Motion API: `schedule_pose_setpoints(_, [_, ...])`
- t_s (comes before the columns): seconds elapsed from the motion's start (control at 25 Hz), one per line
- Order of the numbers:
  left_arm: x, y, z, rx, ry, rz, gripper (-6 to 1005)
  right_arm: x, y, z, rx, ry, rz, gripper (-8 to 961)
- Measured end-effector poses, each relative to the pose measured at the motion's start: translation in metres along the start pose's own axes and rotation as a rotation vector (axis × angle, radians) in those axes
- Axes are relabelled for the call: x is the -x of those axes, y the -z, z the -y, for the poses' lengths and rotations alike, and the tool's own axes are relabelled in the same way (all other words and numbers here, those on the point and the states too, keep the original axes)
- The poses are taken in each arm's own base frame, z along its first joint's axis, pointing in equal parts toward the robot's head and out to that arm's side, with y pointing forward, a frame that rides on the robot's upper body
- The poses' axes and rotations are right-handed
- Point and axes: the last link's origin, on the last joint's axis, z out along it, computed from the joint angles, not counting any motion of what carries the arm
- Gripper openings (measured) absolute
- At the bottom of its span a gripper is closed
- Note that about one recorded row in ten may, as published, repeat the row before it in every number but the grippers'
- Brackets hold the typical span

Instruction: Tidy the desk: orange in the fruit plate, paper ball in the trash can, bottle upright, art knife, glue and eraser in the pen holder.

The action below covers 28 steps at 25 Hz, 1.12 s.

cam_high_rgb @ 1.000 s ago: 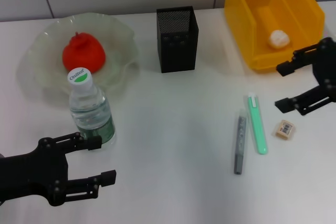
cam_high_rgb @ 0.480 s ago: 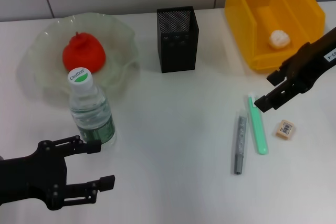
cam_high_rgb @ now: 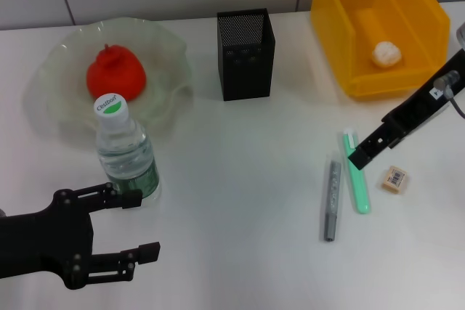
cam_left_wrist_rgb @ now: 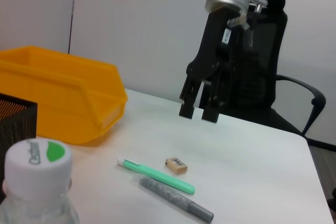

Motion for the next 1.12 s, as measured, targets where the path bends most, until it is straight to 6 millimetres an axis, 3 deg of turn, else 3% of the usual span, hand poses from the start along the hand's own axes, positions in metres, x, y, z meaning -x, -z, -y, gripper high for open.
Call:
schedule_pose_setpoints(0.56, [-0.011,-0.003,0.003,0.029,-0.058,0.0,800,-0.003,-0.025,0.026,-0.172,-0.135,-0.044,799])
schedule_pose_setpoints(1.12, [-0.014,-0.005,0.002,0.051,-0.075,-0.002,800,0.008,-0.043,0.037,-0.207,-0.21,-0.01,796])
